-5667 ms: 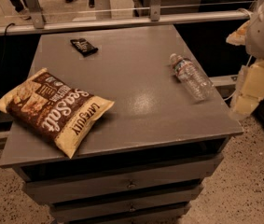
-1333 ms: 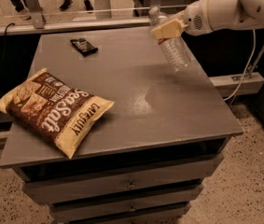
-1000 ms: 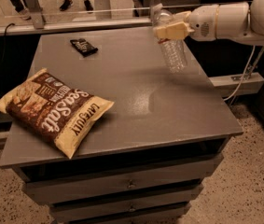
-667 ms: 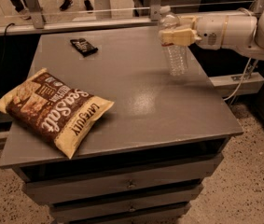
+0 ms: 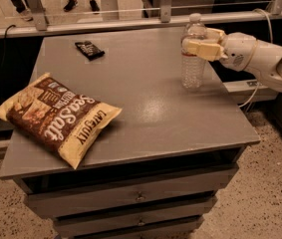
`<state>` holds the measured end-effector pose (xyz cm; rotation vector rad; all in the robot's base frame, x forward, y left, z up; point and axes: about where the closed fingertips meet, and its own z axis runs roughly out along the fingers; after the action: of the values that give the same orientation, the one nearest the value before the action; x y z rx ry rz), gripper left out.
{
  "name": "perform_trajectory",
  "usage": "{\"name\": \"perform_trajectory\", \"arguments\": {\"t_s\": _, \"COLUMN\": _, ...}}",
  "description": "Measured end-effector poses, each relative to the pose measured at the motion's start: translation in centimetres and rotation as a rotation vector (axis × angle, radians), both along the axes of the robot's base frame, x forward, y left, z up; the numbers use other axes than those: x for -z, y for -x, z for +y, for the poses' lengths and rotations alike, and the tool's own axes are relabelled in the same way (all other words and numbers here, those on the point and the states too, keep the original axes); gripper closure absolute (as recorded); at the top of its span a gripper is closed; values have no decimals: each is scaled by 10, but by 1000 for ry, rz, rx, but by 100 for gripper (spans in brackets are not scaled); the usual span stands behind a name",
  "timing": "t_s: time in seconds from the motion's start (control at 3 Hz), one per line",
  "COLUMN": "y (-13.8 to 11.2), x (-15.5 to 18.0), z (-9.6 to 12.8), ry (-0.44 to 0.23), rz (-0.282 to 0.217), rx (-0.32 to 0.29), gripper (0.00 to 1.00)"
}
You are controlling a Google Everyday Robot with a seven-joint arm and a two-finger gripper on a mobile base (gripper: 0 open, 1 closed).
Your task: Place water bottle upright
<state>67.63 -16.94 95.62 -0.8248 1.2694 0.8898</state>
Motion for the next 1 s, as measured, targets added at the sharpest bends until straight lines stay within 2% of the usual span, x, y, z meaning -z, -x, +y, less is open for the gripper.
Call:
{"name": "perform_trajectory", "arguments": {"t_s": 0.33, "y": 6, "x": -2, "z": -14, "ry": -89, "rz": -18, "rx": 5, "gripper": 100}}
{"name": "perform_trajectory", "arguments": {"t_s": 1.0, "y": 12, "x": 7, "z": -24, "ry": -146, "rz": -29, "rx": -16, "gripper": 100}}
